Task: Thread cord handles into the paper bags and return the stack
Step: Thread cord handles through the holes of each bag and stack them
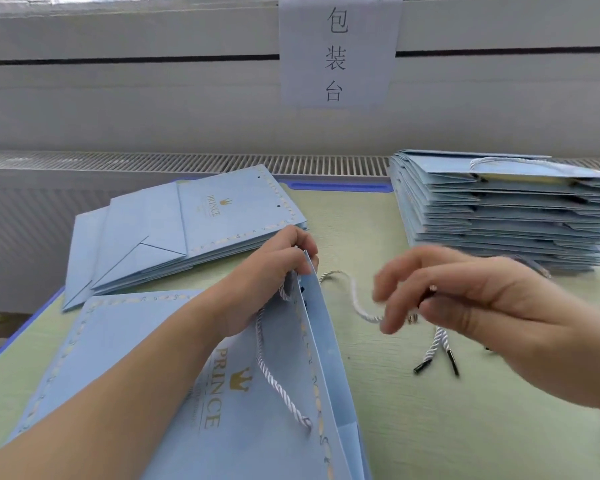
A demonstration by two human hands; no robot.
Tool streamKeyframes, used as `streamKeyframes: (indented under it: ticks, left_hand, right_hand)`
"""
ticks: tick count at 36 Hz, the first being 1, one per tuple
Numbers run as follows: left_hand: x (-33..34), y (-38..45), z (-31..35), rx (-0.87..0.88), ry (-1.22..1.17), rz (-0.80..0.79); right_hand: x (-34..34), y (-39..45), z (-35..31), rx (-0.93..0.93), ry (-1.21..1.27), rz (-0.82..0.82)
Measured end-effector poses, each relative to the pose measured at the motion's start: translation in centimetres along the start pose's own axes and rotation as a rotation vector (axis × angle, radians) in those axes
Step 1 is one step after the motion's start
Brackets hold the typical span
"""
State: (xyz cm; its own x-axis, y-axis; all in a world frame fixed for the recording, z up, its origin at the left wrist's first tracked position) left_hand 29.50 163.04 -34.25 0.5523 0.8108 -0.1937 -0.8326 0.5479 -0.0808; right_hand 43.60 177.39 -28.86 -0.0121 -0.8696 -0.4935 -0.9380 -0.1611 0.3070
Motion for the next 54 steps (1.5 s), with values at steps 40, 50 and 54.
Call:
streamKeyframes:
  ticks: [40, 50, 54]
  left_hand:
    - [-0.7, 0.1, 0.5, 0.033, -0.113, -0.034]
    - [-0.5, 0.0, 0.6, 0.053, -0.081, -0.041]
    - [-0.5, 0.1, 0.6, 0.051, -0.086, -0.033]
  right_hand:
    - [8.4, -1.4, 1.2, 0.408, 0.279, -0.13]
    - [8.4, -1.8, 1.6, 0.505, 0.477, -0.126]
    - [7.5, -1.6, 1.4, 0.555, 0.555, -0.117]
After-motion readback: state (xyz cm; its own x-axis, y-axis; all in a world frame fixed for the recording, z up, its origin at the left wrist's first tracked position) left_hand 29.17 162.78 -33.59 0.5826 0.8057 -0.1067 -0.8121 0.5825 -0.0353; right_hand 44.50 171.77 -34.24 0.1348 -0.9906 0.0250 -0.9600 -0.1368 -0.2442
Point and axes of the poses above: each hand's wrist, its own y-axis towards the middle knuckle, its own x-axis out of the palm, z = x × y, the point moved 4 cm from there along y, towards the middle knuckle, and after that the axes turned 9 degrees about z, right-handed, at the moved point
